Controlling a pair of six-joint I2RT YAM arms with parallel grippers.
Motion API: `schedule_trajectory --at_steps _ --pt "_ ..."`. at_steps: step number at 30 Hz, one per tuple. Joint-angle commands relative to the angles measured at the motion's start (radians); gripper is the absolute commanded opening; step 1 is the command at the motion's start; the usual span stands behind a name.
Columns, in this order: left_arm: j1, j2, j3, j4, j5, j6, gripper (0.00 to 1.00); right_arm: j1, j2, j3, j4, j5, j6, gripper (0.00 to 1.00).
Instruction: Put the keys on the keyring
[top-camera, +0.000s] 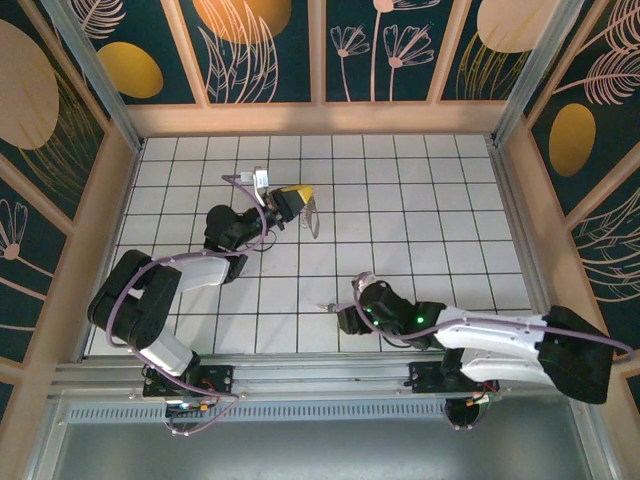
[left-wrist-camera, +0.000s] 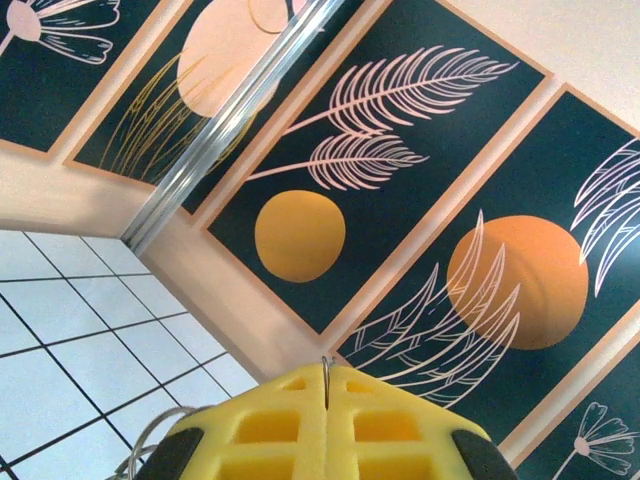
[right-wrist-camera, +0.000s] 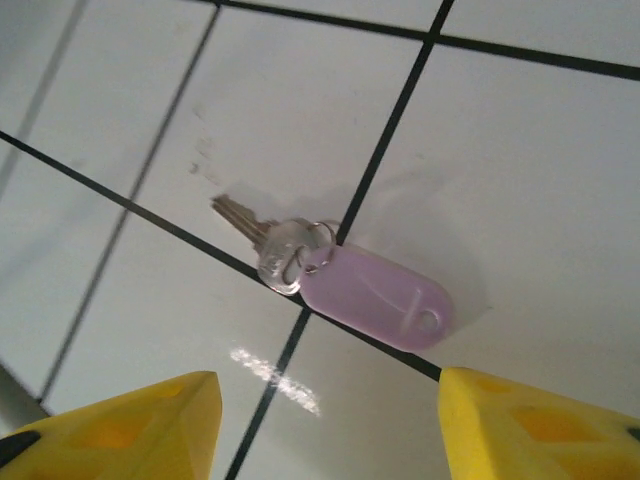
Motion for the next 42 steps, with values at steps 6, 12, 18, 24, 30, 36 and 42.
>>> schedule_trajectory --at_steps 6,12,18,24,30,36,42 --pt "0.005 -0.070 0.042 -0.064 -0.006 0.074 0.00 0.091 0.222 0.137 -0.038 0.170 -0.086 0.61" --pt "0.005 -0.100 0.046 -0.103 -0.012 0.099 0.00 0.116 0.349 0.204 -0.049 0.212 -0.115 0.61" --pt "0.005 -0.122 0.040 -0.120 -0.013 0.115 0.00 0.095 0.422 0.253 -0.072 0.291 -0.108 0.60" --pt "0.005 -0.126 0.029 -0.104 -0.012 0.106 0.00 -0.012 0.477 0.269 -0.053 0.310 -0.108 0.58" --pt "0.005 -0.120 0.015 -0.075 -0.008 0.085 0.00 -0.175 0.468 0.289 -0.025 0.322 -0.079 0.56" --pt "0.005 -0.115 0.004 -0.053 -0.011 0.072 0.00 -0.242 0.301 0.263 0.030 0.255 -0.036 0.56" --pt "0.005 -0.092 -0.003 -0.008 -0.005 0.047 0.00 -0.342 0.200 0.230 0.081 0.094 0.003 0.54"
